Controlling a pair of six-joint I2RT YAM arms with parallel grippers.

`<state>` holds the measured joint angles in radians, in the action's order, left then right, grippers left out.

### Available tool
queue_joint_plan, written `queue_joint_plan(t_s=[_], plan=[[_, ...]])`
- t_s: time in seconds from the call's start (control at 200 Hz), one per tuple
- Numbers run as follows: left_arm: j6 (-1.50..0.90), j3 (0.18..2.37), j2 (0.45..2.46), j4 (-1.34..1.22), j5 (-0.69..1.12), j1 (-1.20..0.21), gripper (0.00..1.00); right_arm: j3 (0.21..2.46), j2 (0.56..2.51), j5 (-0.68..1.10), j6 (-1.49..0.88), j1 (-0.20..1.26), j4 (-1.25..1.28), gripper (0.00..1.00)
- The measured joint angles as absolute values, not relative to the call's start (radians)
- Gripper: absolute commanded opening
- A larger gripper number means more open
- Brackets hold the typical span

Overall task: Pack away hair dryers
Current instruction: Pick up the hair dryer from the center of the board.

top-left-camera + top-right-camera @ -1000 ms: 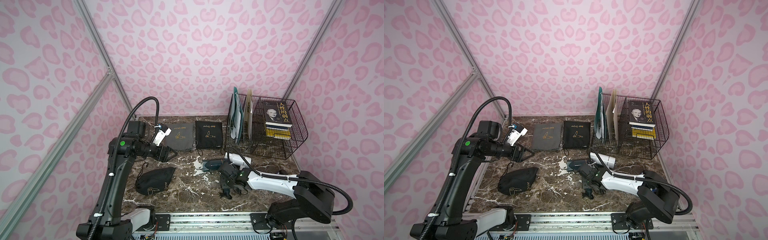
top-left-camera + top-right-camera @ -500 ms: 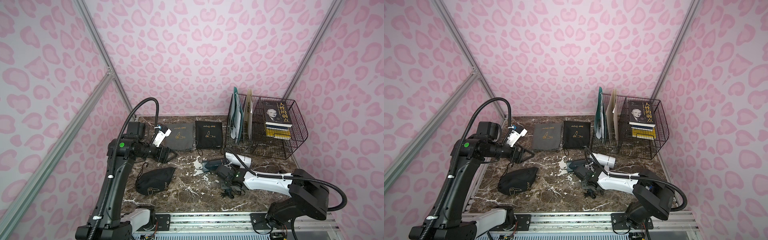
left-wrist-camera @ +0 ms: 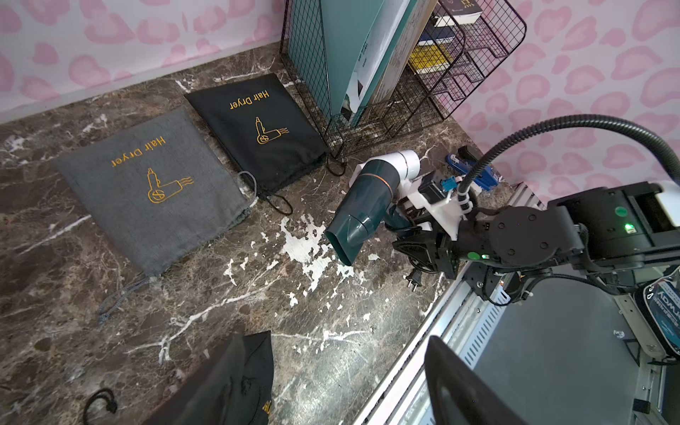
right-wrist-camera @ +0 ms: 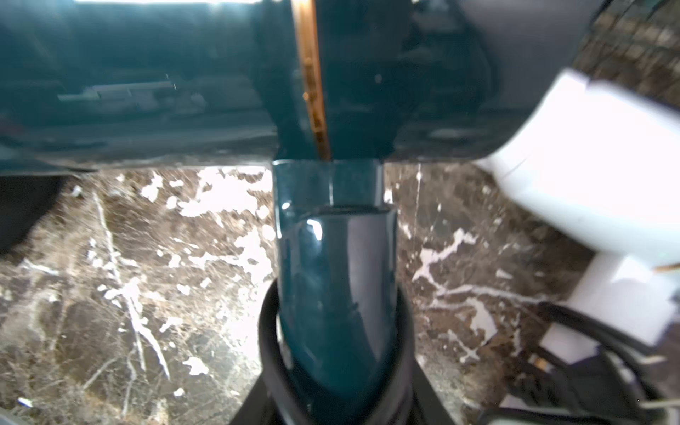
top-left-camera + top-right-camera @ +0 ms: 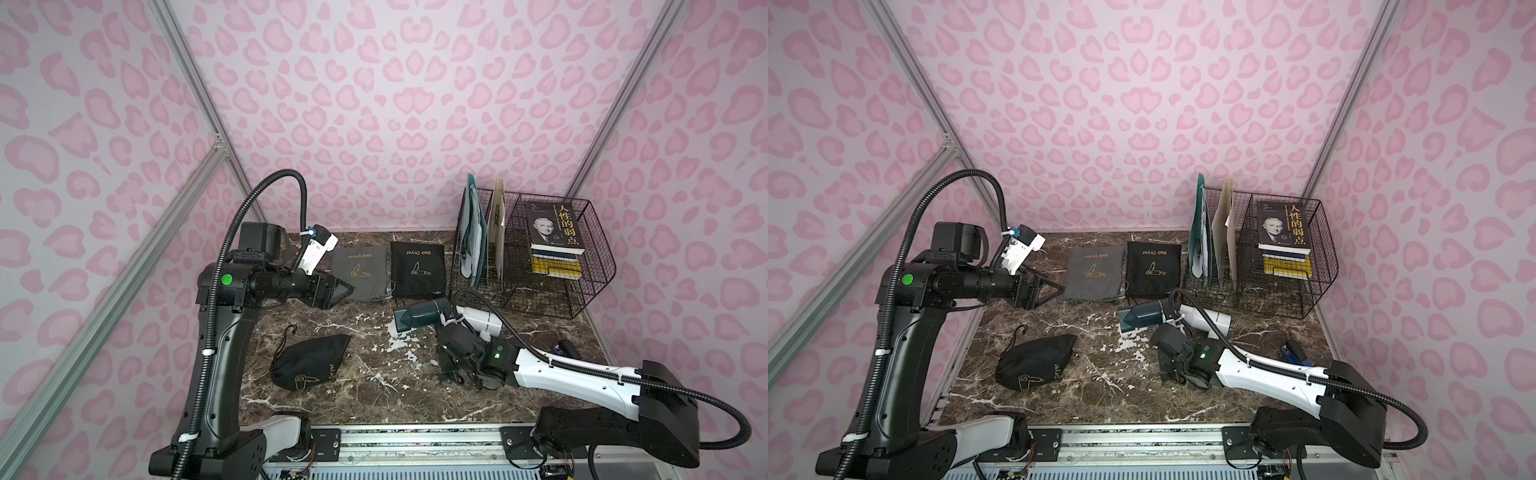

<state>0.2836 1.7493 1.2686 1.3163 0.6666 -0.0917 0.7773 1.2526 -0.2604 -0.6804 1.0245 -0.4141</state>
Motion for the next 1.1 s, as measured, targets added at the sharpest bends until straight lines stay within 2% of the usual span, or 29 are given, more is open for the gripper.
queue_joint_plan(t_s=[0.045,0.51,1.1], plan=[[0.291,1.781,1.28,1.331,0.677,-0.092,1.0,0.806,1.246,-0.293,-0.657,1.041,-0.414,0.0],[0.372,1.951,1.331,1.443,0.725,-0.165,0.99,1.084,1.327,-0.714,-0.355,1.261,-0.355,0.0],[0.558,2.012,1.431,1.606,0.781,-0.232,0.99,1.204,1.44,-0.946,-0.138,1.442,-0.299,0.0]])
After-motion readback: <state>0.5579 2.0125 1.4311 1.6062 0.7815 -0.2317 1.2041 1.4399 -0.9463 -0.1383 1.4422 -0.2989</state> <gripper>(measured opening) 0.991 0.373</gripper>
